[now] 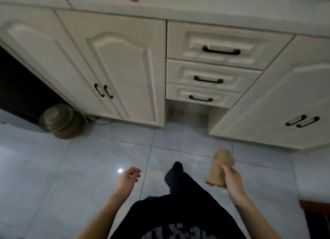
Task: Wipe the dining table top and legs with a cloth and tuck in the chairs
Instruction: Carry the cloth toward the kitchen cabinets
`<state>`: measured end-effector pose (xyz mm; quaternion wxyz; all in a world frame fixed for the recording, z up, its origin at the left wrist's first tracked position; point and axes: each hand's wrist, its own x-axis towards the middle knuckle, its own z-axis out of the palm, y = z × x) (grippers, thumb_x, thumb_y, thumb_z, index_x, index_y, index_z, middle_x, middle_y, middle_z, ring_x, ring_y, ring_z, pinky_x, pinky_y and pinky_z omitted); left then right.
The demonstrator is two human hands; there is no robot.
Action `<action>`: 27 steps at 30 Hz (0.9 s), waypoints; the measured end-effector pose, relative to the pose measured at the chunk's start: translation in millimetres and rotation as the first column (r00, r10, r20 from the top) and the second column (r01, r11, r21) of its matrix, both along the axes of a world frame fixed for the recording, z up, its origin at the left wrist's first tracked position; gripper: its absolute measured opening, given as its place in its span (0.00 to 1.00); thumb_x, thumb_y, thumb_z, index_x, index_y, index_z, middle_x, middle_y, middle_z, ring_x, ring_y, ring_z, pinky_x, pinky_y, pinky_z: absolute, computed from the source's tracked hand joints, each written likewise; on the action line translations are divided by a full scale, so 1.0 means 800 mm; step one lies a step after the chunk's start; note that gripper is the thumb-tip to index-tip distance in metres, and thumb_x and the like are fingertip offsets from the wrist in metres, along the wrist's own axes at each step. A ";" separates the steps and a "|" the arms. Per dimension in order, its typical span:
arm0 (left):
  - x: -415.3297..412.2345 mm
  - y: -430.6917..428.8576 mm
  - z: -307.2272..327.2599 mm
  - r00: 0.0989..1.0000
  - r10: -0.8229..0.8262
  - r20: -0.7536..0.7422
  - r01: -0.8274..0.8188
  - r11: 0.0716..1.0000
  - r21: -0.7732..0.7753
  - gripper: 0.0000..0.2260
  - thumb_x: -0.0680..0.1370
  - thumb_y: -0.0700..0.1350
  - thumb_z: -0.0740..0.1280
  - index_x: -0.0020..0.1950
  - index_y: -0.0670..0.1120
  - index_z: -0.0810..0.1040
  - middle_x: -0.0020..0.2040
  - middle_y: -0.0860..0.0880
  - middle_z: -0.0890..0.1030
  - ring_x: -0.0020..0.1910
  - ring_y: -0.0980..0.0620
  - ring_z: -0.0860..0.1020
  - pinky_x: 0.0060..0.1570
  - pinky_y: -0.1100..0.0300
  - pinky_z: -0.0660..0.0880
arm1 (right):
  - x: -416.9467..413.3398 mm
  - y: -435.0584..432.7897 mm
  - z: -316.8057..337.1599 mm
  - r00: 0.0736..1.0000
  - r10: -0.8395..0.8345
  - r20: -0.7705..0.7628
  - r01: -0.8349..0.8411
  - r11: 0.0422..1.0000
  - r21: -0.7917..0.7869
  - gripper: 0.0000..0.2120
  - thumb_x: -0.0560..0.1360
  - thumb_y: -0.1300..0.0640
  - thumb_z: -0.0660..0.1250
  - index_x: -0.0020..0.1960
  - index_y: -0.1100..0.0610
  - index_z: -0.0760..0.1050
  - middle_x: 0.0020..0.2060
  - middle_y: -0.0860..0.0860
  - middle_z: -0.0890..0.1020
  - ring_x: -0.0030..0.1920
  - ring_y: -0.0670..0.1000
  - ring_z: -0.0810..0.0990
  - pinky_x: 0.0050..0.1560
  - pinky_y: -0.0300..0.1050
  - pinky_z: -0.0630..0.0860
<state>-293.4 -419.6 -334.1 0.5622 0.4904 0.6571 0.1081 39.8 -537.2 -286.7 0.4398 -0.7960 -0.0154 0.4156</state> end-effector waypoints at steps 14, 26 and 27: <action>0.161 0.283 0.239 0.930 -0.334 0.154 0.191 0.796 0.575 0.09 0.80 0.43 0.61 0.54 0.52 0.79 0.49 0.56 0.82 0.53 0.58 0.79 0.53 0.66 0.74 | 0.028 0.286 0.219 0.924 0.304 0.230 -0.376 0.824 0.424 0.05 0.78 0.62 0.65 0.44 0.56 0.78 0.31 0.43 0.81 0.33 0.40 0.79 0.32 0.32 0.72; 0.254 0.501 0.461 0.824 -0.496 -0.276 0.368 0.097 0.925 0.17 0.79 0.52 0.56 0.63 0.48 0.76 0.60 0.53 0.77 0.60 0.55 0.74 0.58 0.65 0.67 | 0.065 0.441 0.434 0.711 0.167 0.683 -0.574 0.699 0.427 0.05 0.75 0.53 0.68 0.50 0.51 0.77 0.41 0.47 0.83 0.41 0.43 0.81 0.37 0.38 0.78; 0.266 0.521 0.458 0.809 -0.488 -0.329 0.431 0.110 0.896 0.21 0.77 0.55 0.53 0.64 0.48 0.75 0.62 0.51 0.77 0.62 0.52 0.74 0.59 0.62 0.68 | 0.075 0.463 0.438 0.669 0.189 0.719 -0.600 0.709 0.371 0.05 0.75 0.53 0.69 0.51 0.51 0.77 0.41 0.46 0.83 0.42 0.43 0.81 0.39 0.38 0.77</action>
